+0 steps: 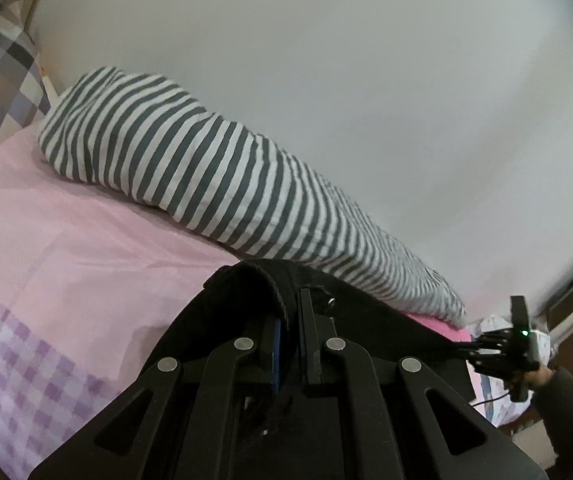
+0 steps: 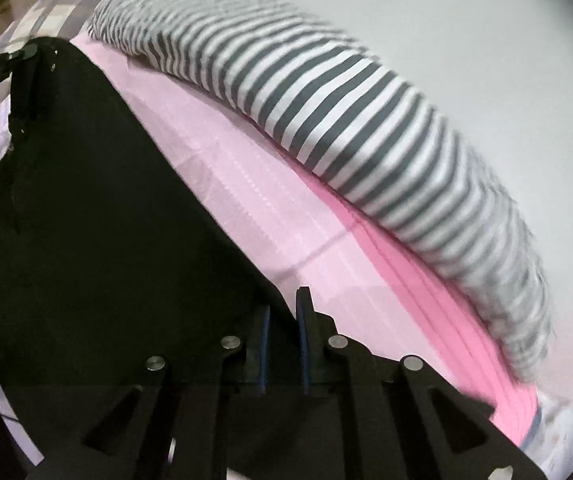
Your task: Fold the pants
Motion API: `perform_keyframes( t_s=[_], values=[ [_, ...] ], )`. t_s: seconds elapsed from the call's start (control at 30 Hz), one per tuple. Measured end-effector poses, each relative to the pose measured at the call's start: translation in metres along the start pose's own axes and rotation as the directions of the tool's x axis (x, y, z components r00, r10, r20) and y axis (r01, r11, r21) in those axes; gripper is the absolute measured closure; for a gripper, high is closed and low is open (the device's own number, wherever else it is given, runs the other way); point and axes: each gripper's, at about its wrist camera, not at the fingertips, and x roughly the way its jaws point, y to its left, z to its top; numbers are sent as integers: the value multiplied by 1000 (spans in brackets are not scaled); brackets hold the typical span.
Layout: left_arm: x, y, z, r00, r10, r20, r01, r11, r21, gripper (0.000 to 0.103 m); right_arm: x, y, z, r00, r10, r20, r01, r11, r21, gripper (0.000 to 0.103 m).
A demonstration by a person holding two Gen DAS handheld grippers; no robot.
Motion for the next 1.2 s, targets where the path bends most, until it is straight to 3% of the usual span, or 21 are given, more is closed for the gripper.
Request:
perform_keyframes(
  t_s=[0.07,0.23,0.37,0.53,0.67,0.77,0.83,0.93,1.0,1.07,1.13,1.2],
  values=[
    [-14,-3,-5,1000,-7,-2,7,1000,11,96,-23,14,-18,999,-43,30,42,999,28,94],
    [-57,-16,-33,999,-26,-30,29,997,71,96,-59,46,-74,996,-66,61,56,987,149,95],
    [-85,-22,-68,997,-23,-76,31,994,107,95,-66,75,-129,997,-45,64,28,969,246,95],
    [-108,-10,-119,986,25,-164,-6,993,115,93,-55,102,-175,998,13,59,-31,944,330,95],
    [-111,4,-157,965,96,-243,-65,989,134,92,-39,115,-194,999,26,46,-41,926,376,95],
    [-101,8,-182,933,174,-315,-121,976,180,91,-32,117,-201,999,25,35,-37,916,400,95],
    [-91,6,-194,899,254,-357,-173,954,244,90,-29,118,-203,999,27,34,-38,906,421,95],
    [-89,-2,-197,882,315,-351,-211,929,303,86,-29,120,-206,999,17,41,-34,898,438,91],
    [-90,-3,-197,869,330,-370,-225,928,298,85,-30,122,-206,999,11,53,-35,889,457,84],
    [-94,-3,-196,858,342,-384,-244,928,280,80,-36,124,-209,997,21,80,-56,877,477,68],
    [-101,-3,-194,856,337,-393,-247,933,262,78,-42,127,-212,995,21,95,-65,870,489,60],
    [-115,-4,-193,855,343,-389,-261,933,247,69,-49,130,-216,993,21,112,-74,863,499,56]
  ],
)
